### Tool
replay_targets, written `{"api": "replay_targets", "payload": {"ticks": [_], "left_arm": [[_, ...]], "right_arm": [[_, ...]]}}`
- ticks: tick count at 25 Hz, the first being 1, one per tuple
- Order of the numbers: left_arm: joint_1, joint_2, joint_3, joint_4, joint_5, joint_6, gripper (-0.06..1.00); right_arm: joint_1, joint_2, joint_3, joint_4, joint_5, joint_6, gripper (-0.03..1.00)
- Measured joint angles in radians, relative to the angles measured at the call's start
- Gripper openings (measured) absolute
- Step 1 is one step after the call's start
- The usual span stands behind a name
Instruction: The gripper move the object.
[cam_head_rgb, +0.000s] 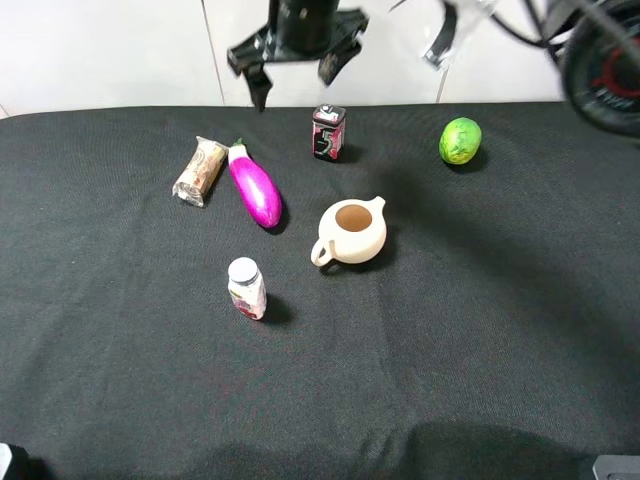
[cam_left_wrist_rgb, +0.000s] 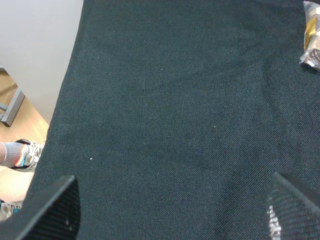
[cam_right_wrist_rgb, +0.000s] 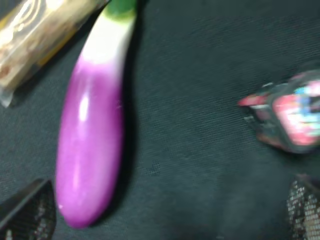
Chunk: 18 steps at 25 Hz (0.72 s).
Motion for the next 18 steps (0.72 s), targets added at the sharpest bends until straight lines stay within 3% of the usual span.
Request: {"api": "replay_targets", "payload": {"ticks": [10, 18], "left_arm": [[0.0, 0.0, 0.0, 0.0, 0.0, 0.0, 0.79], [0.0, 0.0, 0.0, 0.0, 0.0, 0.0, 0.79]], "right_arm": [[-0.113, -0.129, 0.022, -0.048, 0.006, -0.027, 0.69], [-0.232, -0.285, 0.245, -0.081, 0.007, -0.039, 0.69]]}}
